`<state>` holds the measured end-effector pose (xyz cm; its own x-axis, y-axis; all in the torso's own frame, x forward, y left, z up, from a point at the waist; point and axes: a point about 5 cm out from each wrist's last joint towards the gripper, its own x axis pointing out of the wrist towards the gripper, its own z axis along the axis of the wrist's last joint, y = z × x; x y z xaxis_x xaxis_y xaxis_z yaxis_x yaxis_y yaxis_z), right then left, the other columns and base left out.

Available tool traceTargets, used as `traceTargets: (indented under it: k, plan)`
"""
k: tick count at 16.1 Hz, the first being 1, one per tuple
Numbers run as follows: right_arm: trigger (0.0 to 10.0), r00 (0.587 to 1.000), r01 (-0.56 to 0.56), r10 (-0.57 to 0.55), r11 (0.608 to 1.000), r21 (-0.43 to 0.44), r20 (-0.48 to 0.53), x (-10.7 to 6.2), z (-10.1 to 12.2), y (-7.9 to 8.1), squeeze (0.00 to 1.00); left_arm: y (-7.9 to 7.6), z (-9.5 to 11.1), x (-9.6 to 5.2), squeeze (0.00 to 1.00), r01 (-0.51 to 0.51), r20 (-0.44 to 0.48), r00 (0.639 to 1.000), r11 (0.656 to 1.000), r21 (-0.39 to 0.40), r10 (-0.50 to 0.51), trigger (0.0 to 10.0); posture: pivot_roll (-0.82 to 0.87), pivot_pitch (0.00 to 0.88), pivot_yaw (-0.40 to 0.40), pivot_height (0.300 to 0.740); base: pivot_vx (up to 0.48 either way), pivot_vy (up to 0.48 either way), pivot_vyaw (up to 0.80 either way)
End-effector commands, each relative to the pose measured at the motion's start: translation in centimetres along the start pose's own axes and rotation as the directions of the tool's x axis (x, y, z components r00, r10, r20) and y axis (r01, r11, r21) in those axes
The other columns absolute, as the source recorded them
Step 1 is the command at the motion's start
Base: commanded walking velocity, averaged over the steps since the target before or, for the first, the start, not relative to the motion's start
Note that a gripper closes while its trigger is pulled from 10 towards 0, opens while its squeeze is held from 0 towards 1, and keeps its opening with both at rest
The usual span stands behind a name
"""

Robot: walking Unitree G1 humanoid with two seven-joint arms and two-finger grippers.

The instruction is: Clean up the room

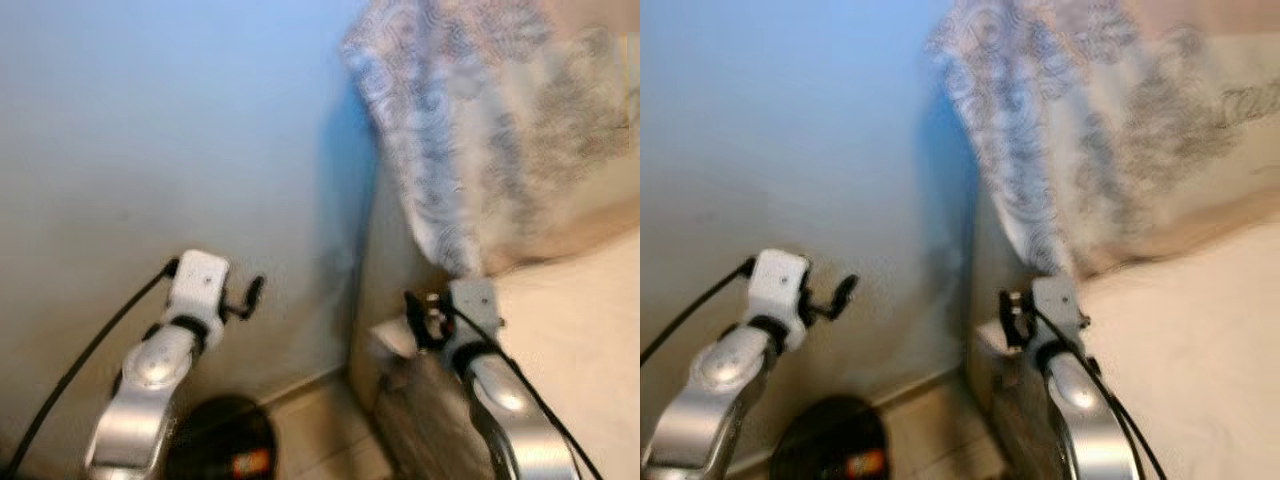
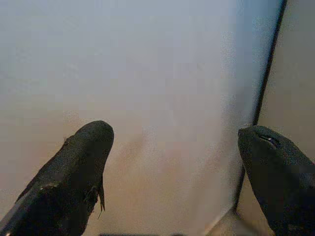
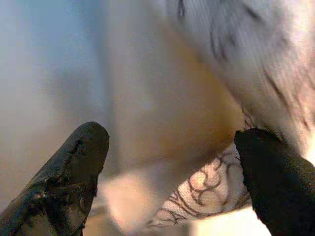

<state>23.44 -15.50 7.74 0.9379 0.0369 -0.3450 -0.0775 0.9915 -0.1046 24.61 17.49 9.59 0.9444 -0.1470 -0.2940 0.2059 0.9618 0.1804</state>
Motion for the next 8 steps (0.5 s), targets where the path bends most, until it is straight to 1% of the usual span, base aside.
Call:
traceTargets:
  k: [1, 2, 3, 4, 5, 6, 7, 8]
  plan:
    - [10.0, 0.999, 0.029, -0.028, 0.999, 0.022, -0.03, -0.4, -0.6, -0.7, 1.0, -0.3, 0.0, -0.4, 0.0, -0.003, -0.001, 1.0, 0.999, -0.042, 0.003, 10.0, -0.04, 0.0, 0.03, 0.74, 0.0, 0.0, -0.69]
    - [10.0, 0.999, 0.02, -0.019, 0.999, 0.032, -0.031, -0.7, -0.6, -0.6, 1.0, -0.5, 0.2, -0.3, 0.0, 0.004, 0.015, 1.0, 1.0, 0.006, -0.004, 10.0, -0.04, 0.0, 0.024, 0.74, 0.0, 0.0, -0.69]
    - [10.0, 0.999, 0.021, -0.02, 1.0, 0.015, -0.041, -0.8, -0.8, -0.5, 1.0, -0.5, 0.2, -0.1, 0.0, 0.004, 0.019, 1.0, 0.999, 0.039, -0.005, 10.0, -0.05, 0.0, 0.033, 0.74, 0.0, 0.0, -0.69]
    - [10.0, 0.999, 0.042, -0.041, 0.999, 0.017, -0.023, -1.3, -0.4, -0.8, 1.0, -0.7, 0.3, -0.2, 0.0, 0.018, 0.0, 1.0, 0.998, -0.059, -0.018, 10.0, -0.09, 0.0, 0.055, 0.74, 0.0, 0.0, -0.69]
    - [10.0, 0.998, 0.063, -0.063, 0.997, 0.036, -0.001, -1.7, 0.1, -1.3, 1.0, -1.2, 0.4, -0.4, 0.0, 0.062, 0.0, 0.998, 0.992, -0.107, -0.063, 10.0, -0.1, 0.0, 0.055, 0.74, 0.0, 0.0, -0.69]
    - [10.0, 0.997, 0.072, -0.072, 0.997, 0.035, -0.002, -1.5, 0.0, -1.5, 1.0, -1.5, 0.4, -0.3, 0.0, 0.068, 0.007, 0.998, 0.993, -0.092, -0.068, 10.0, -0.1, 0.0, 0.051, 0.74, 0.0, 0.0, -0.73]
    - [10.0, 0.997, 0.082, -0.082, 0.995, 0.055, 0.002, -1.1, 0.0, -1.7, 1.0, -1.4, 0.6, -0.1, 0.0, 0.041, 0.022, 0.999, 0.996, -0.077, -0.04, 10.0, -0.07, 0.0, 0.047, 0.74, 0.0, 0.0, -0.7]
    - [10.0, 0.996, 0.084, -0.085, 0.993, 0.077, 0.002, -1.1, 0.0, -1.6, 1.0, -1.1, 1.0, 0.0, 0.0, 0.019, 0.046, 0.999, 0.996, -0.085, -0.015, 10.0, -0.06, 0.0, 0.043, 0.74, 0.0, 0.0, -0.7]
